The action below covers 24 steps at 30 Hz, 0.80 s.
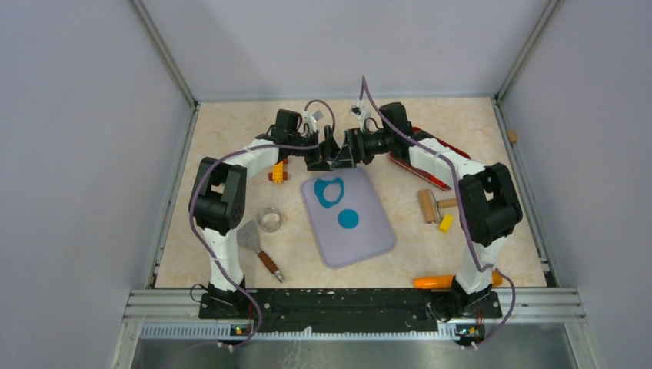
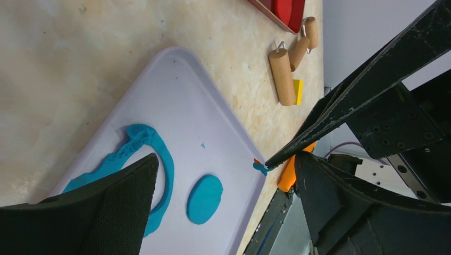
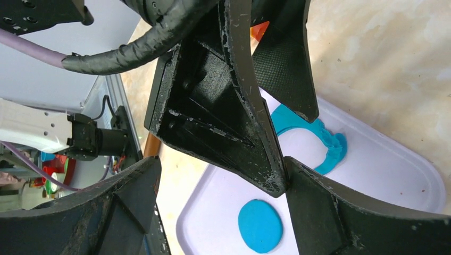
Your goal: Roll out the dumpling wrappers from the dough
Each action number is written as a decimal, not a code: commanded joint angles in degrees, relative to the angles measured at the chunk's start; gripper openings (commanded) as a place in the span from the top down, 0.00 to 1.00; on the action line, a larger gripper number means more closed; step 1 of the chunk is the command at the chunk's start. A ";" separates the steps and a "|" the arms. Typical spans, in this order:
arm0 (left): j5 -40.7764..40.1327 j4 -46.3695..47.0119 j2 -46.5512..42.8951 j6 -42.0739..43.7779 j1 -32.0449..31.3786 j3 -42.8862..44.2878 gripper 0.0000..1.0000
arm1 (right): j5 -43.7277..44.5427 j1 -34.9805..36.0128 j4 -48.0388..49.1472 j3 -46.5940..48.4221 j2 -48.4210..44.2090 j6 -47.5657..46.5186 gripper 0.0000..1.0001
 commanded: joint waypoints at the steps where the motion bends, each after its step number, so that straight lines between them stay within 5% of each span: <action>1: -8.16 -4.19 1.29 2.97 -0.03 1.36 0.01 | -2.98 0.60 3.79 2.03 -0.18 1.20 0.16; 8: -12.20 -5.53 0.96 1.67 1.21 -1.79 0.01 | -1.54 0.51 0.58 2.14 -1.65 -1.58 0.16; 24: -4.95 -5.17 -5.74 11.54 1.21 -5.09 0.01 | 1.71 -0.48 -4.45 0.40 -4.23 -8.76 0.17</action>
